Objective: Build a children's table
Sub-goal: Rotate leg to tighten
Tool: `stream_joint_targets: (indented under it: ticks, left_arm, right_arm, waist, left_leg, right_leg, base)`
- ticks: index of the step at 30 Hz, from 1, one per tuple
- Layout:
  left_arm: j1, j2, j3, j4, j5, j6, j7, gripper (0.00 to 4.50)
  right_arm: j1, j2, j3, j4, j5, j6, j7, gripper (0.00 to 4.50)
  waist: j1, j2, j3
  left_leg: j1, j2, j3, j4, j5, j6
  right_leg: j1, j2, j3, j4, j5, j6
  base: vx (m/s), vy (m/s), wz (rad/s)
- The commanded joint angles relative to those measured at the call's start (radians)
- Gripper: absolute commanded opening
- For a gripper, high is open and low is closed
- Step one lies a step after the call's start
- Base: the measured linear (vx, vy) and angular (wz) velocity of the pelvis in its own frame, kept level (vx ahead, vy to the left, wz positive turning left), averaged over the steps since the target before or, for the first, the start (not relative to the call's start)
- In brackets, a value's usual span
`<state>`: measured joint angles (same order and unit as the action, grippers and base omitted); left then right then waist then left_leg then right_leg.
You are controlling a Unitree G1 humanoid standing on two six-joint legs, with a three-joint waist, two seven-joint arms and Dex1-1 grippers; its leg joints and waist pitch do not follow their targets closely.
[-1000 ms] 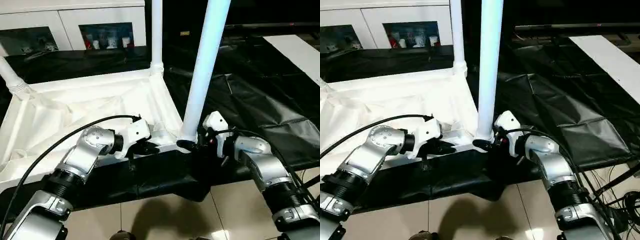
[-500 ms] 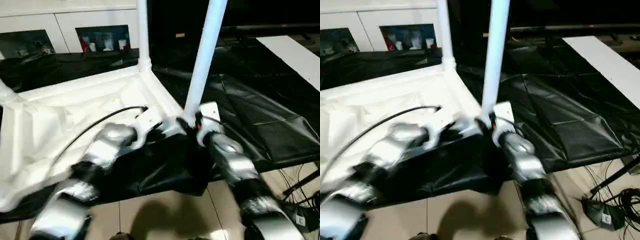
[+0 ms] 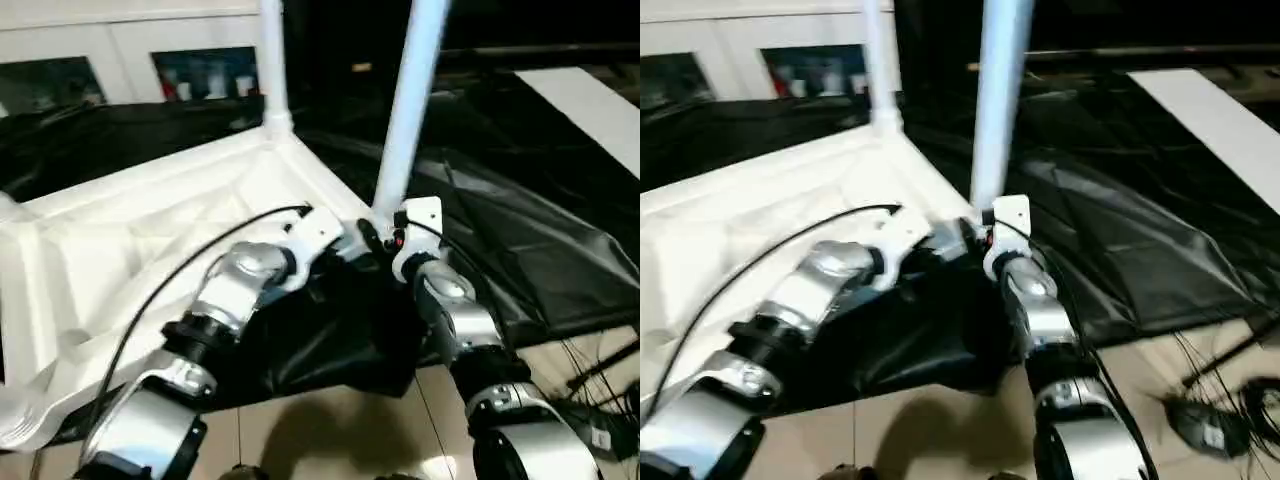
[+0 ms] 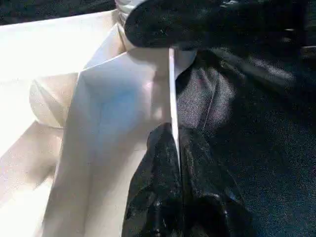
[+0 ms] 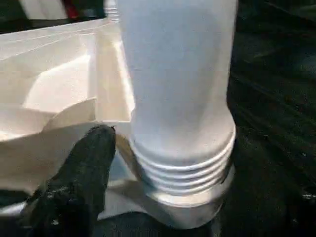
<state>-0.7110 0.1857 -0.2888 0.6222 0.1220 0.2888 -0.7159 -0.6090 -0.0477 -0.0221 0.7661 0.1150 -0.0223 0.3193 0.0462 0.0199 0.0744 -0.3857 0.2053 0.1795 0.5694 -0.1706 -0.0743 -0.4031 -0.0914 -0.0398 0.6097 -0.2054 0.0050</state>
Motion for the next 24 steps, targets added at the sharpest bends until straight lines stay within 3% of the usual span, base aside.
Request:
stream_joint_targets:
  ticks: [1, 4, 6, 8, 9, 11, 14, 18, 20, 21, 24]
  left_arm:
    - [0.053, 0.035, -0.043, -0.009, 0.001, -0.051, -0.092, 0.0]
    - [0.076, 0.082, -0.058, -0.044, -0.01, -0.08, -0.175, 0.0]
    - [0.124, 0.148, -0.078, -0.118, -0.053, -0.112, -0.322, 0.0]
    - [0.14, 0.174, -0.086, -0.143, -0.064, -0.115, -0.367, 0.0]
    - [0.151, 0.196, -0.092, -0.159, -0.068, -0.128, -0.397, 0.0]
    - [0.159, 0.229, -0.092, -0.17, -0.069, -0.141, -0.429, 0.0]
    - [0.162, 0.243, -0.09, -0.177, -0.075, -0.14, -0.449, 0.0]
    - [0.164, 0.27, -0.084, -0.191, -0.084, -0.15, -0.491, 0.0]
    - [0.163, 0.279, -0.083, -0.193, -0.085, -0.156, -0.502, 0.0]
    - [0.16, 0.29, -0.08, -0.193, -0.084, -0.162, -0.506, 0.0]
    - [0.16, 0.297, -0.077, -0.2, -0.085, -0.16, -0.508, 0.0]
  right_arm:
    - [0.028, -0.044, 0.084, -0.125, 0.014, 0.024, 0.169, 3.91]
    - [0.056, -0.111, 0.107, -0.173, -0.002, 0.031, 0.252, 3.91]
    - [0.085, -0.181, 0.124, -0.208, -0.013, 0.038, 0.352, 3.91]
    - [0.099, -0.207, 0.133, -0.227, -0.008, 0.045, 0.4, 3.91]
    - [0.113, -0.23, 0.139, -0.249, 0.004, 0.054, 0.457, 3.91]
    - [0.137, -0.274, 0.161, -0.292, 0.022, 0.063, 0.554, 3.91]
    - [0.144, -0.29, 0.166, -0.31, 0.038, 0.071, 0.589, 3.91]
    - [0.15, -0.32, 0.185, -0.349, 0.064, 0.086, 0.663, 3.91]
    - [0.146, -0.33, 0.198, -0.349, 0.059, 0.08, 0.689, 3.91]
    - [0.134, -0.333, 0.205, -0.333, 0.052, 0.07, 0.703, 3.91]
    - [0.118, -0.33, 0.202, -0.315, 0.048, 0.065, 0.707, 3.91]
  waist:
    - [0.01, -0.011, -0.053]
    - [0.007, -0.01, -0.059]
    - [0.008, -0.005, -0.063]
    - [0.008, -0.004, -0.062]
    - [0.015, 0.0, -0.064]
    - [0.02, 0.0, -0.064]
    - [0.025, -0.002, -0.062]
    - [0.025, -0.006, -0.056]
    - [0.024, -0.005, -0.054]
    - [0.024, -0.015, -0.055]
    - [0.025, -0.01, -0.058]
  left_leg:
    - [0.007, 0.013, 0.0, -0.066, -0.187, 0.058]
    - [0.004, 0.011, 0.001, -0.058, -0.115, 0.079]
    - [0.006, 0.012, 0.001, -0.054, -0.084, 0.094]
    - [0.007, 0.013, 0.003, -0.052, -0.074, 0.105]
    - [0.016, 0.016, 0.005, -0.049, -0.078, 0.118]
    - [0.017, 0.017, 0.006, -0.047, -0.063, 0.126]
    - [0.016, 0.019, 0.007, -0.049, -0.083, 0.125]
    - [0.017, 0.021, 0.007, -0.057, -0.143, 0.093]
    - [0.017, 0.021, 0.007, -0.058, -0.147, 0.084]
    - [0.016, 0.02, 0.008, -0.057, -0.142, 0.085]
    - [0.016, 0.019, 0.007, -0.054, -0.101, 0.093]
  right_leg:
    - [0.051, -0.037, 0.027, -0.078, -0.114, -0.203]
    - [0.054, -0.035, 0.027, -0.064, 0.002, -0.225]
    - [0.055, -0.034, 0.027, -0.055, 0.074, -0.255]
    - [0.054, -0.031, 0.028, -0.052, 0.121, -0.27]
    - [0.05, -0.029, 0.029, -0.048, 0.155, -0.283]
    - [0.051, -0.024, 0.026, -0.044, 0.185, -0.292]
    - [0.051, -0.027, 0.025, -0.044, 0.152, -0.292]
    - [0.049, -0.034, 0.028, -0.055, 0.017, -0.273]
    - [0.047, -0.035, 0.029, -0.057, 0.0, -0.268]
    - [0.049, -0.035, 0.029, -0.057, 0.0, -0.265]
    - [0.048, -0.034, 0.029, -0.05, 0.044, -0.272]
  base:
    - [0.0, 0.0, 0.0]
    - [0.0, 0.0, 0.0]
    - [0.0, 0.0, 0.0]
    - [0.0, 0.0, 0.0]
    - [0.0, 0.0, 0.0]
    - [0.0, 0.0, 0.0]
    - [0.0, 0.0, 0.0]
    - [0.0, 0.0, 0.0]
    - [0.0, 0.0, 0.0]
    - [0.0, 0.0, 0.0]
    - [0.0, 0.0, 0.0]
